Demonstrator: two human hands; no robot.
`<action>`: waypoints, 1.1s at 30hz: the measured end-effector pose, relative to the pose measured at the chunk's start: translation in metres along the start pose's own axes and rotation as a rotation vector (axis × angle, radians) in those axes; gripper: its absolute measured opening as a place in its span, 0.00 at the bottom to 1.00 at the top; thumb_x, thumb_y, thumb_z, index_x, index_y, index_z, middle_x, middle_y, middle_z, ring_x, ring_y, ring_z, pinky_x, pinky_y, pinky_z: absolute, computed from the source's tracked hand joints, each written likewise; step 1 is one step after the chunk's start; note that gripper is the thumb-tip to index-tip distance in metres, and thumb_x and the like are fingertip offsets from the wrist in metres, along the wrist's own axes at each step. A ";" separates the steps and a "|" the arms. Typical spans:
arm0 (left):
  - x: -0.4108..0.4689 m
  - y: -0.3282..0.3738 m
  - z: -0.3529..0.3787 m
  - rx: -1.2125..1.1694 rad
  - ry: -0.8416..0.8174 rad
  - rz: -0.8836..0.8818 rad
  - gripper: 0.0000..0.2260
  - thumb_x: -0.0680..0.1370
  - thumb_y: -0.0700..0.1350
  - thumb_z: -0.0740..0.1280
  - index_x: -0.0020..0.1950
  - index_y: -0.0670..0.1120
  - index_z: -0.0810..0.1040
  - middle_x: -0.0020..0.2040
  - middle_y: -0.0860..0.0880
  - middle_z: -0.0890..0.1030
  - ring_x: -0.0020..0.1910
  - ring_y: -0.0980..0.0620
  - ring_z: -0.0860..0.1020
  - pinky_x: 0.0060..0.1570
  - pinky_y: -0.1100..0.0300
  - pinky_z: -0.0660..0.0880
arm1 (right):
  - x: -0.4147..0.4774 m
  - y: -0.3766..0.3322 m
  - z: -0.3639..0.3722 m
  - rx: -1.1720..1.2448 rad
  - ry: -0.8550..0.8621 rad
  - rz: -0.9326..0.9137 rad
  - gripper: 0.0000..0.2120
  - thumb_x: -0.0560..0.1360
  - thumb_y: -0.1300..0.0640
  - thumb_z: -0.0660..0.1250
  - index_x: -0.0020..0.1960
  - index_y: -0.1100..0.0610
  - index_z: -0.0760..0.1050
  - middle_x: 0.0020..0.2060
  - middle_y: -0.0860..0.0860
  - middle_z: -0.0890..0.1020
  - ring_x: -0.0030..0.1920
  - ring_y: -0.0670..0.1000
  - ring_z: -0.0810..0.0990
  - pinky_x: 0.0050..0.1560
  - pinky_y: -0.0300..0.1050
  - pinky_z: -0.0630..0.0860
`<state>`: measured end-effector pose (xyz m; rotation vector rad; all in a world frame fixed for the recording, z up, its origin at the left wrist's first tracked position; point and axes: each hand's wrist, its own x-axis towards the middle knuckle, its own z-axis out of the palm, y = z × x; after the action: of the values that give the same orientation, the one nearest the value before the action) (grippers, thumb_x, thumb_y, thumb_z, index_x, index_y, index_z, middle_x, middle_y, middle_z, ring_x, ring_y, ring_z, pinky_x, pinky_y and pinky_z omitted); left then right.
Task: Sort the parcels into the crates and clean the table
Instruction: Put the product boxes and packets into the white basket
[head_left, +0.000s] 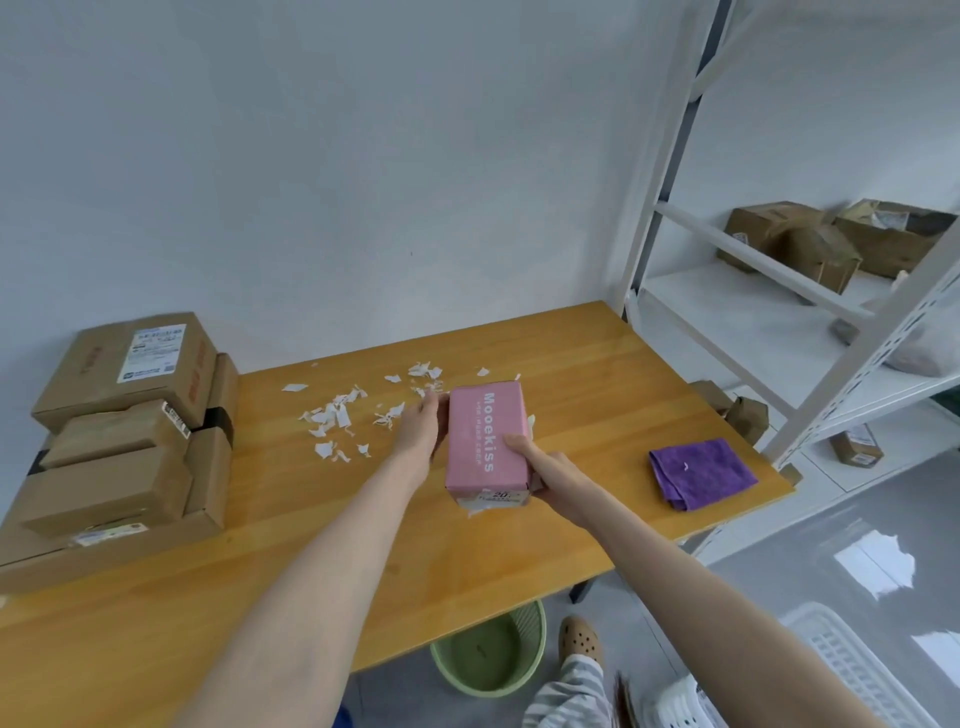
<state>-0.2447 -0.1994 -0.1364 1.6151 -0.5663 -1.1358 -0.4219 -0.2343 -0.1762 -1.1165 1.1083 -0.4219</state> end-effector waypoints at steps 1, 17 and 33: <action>-0.004 0.004 0.000 -0.030 -0.093 -0.047 0.24 0.81 0.60 0.47 0.56 0.48 0.77 0.55 0.47 0.81 0.50 0.51 0.78 0.51 0.55 0.74 | 0.001 -0.001 0.000 0.010 -0.003 -0.010 0.30 0.71 0.40 0.70 0.54 0.68 0.78 0.42 0.58 0.80 0.42 0.54 0.78 0.44 0.45 0.75; -0.017 -0.004 -0.025 0.276 -0.150 -0.292 0.47 0.68 0.74 0.32 0.75 0.49 0.62 0.74 0.41 0.64 0.71 0.39 0.64 0.69 0.41 0.57 | 0.022 -0.027 0.010 -0.012 -0.111 -0.049 0.44 0.56 0.32 0.75 0.55 0.68 0.77 0.44 0.59 0.79 0.44 0.55 0.77 0.46 0.47 0.75; 0.005 -0.009 -0.025 0.168 -0.262 -0.270 0.24 0.74 0.67 0.60 0.56 0.48 0.74 0.51 0.45 0.80 0.48 0.47 0.78 0.51 0.55 0.75 | 0.039 -0.025 -0.006 -0.078 -0.075 0.097 0.42 0.75 0.29 0.44 0.68 0.62 0.70 0.50 0.55 0.80 0.58 0.52 0.74 0.72 0.49 0.59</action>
<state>-0.2220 -0.1883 -0.1461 1.7351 -0.6398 -1.5503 -0.4038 -0.2775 -0.1739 -1.1326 1.1153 -0.2603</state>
